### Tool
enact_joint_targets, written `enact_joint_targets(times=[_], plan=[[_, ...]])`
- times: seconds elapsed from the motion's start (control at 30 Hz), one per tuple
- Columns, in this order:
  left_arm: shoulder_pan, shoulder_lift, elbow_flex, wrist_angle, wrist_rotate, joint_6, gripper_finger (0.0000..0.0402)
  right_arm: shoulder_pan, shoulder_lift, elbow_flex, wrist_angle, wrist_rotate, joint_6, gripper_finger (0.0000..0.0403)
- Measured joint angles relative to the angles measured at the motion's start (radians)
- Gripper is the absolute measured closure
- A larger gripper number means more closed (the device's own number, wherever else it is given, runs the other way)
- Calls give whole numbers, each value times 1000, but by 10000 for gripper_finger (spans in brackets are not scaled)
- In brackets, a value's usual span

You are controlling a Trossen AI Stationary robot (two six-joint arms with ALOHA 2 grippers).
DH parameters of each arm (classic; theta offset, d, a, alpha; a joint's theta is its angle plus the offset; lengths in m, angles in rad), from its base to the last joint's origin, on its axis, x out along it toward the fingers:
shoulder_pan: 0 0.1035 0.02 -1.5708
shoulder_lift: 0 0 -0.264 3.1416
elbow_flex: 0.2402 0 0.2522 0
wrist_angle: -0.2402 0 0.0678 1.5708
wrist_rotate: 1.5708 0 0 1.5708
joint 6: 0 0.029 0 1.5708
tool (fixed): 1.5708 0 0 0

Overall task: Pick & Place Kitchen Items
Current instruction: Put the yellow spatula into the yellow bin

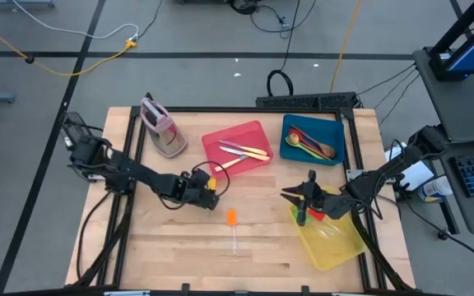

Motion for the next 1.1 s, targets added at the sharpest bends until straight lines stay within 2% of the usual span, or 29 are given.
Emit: enact_joint_targets(times=[0.17,0.4,0.73,1.1], plan=[[2,69,4,95,-22,-12,146,0,0,0,10,0,-4,340],[2,81,4,88,-30,-31,157,0,0,0,29,0,-7,340],[4,81,4,73,16,36,291,0,0,0,34,0,-7,342],[-2,82,3,87,66,100,365,0,0,0,36,0,-7,342]])
